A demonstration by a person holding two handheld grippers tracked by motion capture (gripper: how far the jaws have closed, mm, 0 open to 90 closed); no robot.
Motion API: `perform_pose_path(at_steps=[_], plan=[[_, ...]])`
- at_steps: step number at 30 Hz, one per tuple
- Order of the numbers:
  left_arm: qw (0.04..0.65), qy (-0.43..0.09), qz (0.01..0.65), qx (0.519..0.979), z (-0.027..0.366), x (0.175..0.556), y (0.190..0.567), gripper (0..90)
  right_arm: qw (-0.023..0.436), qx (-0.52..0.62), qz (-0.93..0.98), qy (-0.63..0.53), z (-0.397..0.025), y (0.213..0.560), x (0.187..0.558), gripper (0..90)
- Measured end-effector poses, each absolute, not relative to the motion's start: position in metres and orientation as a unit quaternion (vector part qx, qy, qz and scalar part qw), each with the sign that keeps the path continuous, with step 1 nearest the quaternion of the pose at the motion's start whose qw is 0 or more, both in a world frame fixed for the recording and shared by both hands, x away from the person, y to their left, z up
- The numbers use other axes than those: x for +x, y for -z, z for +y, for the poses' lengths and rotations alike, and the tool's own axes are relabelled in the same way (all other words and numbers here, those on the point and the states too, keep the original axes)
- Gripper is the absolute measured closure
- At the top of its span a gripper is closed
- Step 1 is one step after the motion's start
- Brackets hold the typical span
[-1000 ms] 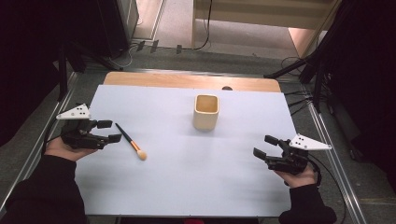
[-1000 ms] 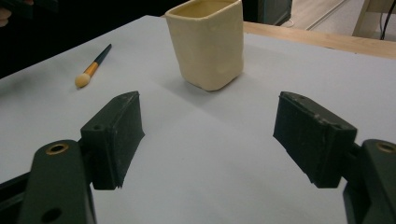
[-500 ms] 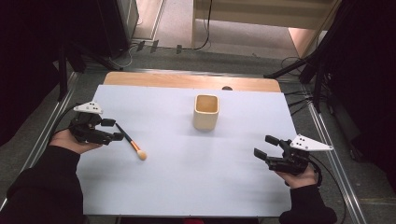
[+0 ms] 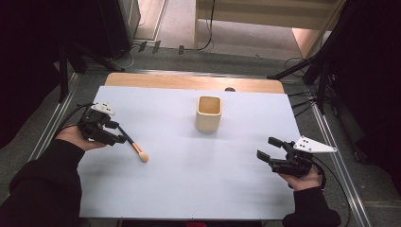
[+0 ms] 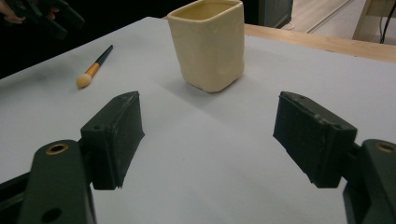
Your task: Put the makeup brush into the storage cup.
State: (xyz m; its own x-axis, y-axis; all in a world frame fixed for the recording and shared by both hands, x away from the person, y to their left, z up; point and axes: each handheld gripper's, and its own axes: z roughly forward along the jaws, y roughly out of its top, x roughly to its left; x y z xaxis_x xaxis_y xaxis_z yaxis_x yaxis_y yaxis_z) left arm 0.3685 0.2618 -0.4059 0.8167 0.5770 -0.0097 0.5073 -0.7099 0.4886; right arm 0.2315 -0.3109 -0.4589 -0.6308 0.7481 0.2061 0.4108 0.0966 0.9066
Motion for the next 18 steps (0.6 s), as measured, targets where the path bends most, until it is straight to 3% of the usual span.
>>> perform_pose_path(at_steps=[18], plan=[[0.141, -0.073, 0.161, 0.974, 0.229, 0.373, 0.391, 32.8, 0.154, 0.402, 0.723, -0.541, -0.309, 0.459, 0.231, 24.6]])
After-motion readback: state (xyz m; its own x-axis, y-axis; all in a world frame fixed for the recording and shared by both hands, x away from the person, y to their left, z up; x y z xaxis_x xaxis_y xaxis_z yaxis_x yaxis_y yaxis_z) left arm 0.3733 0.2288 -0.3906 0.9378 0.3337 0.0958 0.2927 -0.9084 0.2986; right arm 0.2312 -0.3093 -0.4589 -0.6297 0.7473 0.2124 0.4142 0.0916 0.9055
